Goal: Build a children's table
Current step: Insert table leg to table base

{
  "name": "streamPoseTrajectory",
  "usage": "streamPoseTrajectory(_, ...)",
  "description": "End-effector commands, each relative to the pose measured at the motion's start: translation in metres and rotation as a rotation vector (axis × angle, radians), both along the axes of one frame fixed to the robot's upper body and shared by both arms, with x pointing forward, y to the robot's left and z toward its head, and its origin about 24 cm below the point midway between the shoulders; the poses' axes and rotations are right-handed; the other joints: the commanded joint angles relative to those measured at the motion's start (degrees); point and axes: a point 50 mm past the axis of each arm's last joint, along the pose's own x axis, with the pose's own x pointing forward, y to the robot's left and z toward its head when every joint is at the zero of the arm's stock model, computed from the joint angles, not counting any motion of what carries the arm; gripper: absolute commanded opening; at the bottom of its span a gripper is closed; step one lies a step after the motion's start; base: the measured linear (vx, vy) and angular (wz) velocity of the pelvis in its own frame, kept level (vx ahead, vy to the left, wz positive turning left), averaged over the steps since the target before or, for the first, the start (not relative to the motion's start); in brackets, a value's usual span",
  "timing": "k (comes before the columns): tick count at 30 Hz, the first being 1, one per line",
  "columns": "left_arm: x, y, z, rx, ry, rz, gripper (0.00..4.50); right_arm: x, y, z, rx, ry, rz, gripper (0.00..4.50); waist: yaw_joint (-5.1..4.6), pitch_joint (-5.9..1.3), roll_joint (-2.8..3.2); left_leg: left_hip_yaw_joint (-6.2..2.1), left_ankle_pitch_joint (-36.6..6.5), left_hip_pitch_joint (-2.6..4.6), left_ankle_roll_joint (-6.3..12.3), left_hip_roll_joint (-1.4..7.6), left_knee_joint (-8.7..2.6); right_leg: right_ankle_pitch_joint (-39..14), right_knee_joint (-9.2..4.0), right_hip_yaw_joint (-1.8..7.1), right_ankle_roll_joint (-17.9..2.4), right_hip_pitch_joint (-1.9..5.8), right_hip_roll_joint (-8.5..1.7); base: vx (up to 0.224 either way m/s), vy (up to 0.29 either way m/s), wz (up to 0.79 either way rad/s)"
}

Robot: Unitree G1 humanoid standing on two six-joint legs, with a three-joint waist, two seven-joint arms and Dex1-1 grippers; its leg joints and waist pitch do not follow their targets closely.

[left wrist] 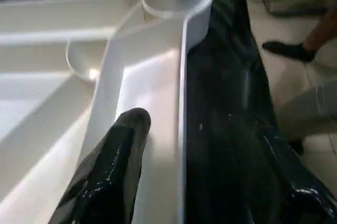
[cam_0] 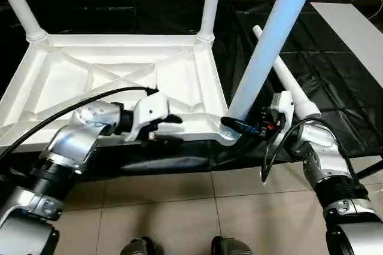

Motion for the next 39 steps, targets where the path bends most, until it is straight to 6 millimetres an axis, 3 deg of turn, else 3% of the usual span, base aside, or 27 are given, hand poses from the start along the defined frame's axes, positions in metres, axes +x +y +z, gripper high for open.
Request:
streamPoseTrajectory(1, -0.001, 0.001, -0.006, 0.038, 0.009, -0.008, 2.72, -0.008, -0.004, -0.024, -0.061, 0.106, -0.006, 2.00, -0.25, -3.51, 0.96, -1.15, -10.1, 2.66, 4.71, 3.14, -3.97, -2.0, -2.82, 0.80, -18.0, 1.57, -1.54, 0.000, 0.000, 0.00)
streamPoseTrajectory(10, 0.002, 0.003, -0.013, 0.054, 0.011, 0.021, 2.56, -0.008, -0.002, -0.024, -0.058, 0.103, -0.004, 2.00, -0.20, -3.62, 1.04, -1.13, -9.5, 2.64, 5.04, 3.10, -3.85, -0.1, -2.66, 0.79, -18.5, 1.70, -1.58, 0.000, 0.000, 0.00)
streamPoseTrajectory(12, 0.002, 0.003, -0.015, 0.054, 0.016, 0.024, 2.20, -0.009, -0.003, -0.024, -0.058, 0.103, -0.005, 2.00, -0.14, -3.70, 1.15, -1.14, -9.4, 2.67, 5.06, 3.11, -3.85, 0.0, -2.60, 0.78, -18.7, 1.74, -1.58, 0.000, 0.000, 0.00)
streamPoseTrajectory(18, 0.002, 0.004, -0.018, 0.062, 0.013, 0.027, 1.91, -0.009, -0.003, -0.025, -0.059, 0.105, -0.006, 2.00, -0.14, -3.64, 1.11, -1.15, -9.7, 2.62, 5.03, 3.16, -3.88, 0.0, -2.62, 0.76, -18.8, 1.72, -1.59, 0.000, 0.000, 0.00)
streamPoseTrajectory(33, 0.004, 0.006, -0.022, 0.073, -0.005, 0.043, 0.51, -0.010, 0.000, -0.026, -0.056, 0.102, 0.002, 2.00, -0.12, -4.01, 0.93, -1.12, -9.3, 2.60, 5.34, 3.15, -3.67, 0.0, -2.48, 0.79, -19.0, 1.83, -1.66, 0.000, 0.000, 0.00)
streamPoseTrajectory(38, 0.004, 0.006, -0.024, 0.073, -0.008, 0.045, 0.31, -0.010, 0.001, -0.026, -0.056, 0.102, 0.003, 2.00, -0.08, -4.00, 0.97, -1.13, -9.1, 2.56, 5.58, 3.15, -3.65, 0.1, -2.45, 0.78, -18.9, 1.82, -1.64, 0.000, 0.000, 0.00)
streamPoseTrajectory(39, 0.003, 0.006, -0.024, 0.074, -0.007, 0.045, 0.08, -0.010, 0.001, -0.026, -0.056, 0.102, 0.002, 2.00, -0.09, -4.00, 0.97, -1.12, -9.2, 2.61, 5.54, 3.15, -3.64, 0.0, -2.47, 0.78, -18.9, 1.78, -1.62, 0.000, 0.000, 0.00)
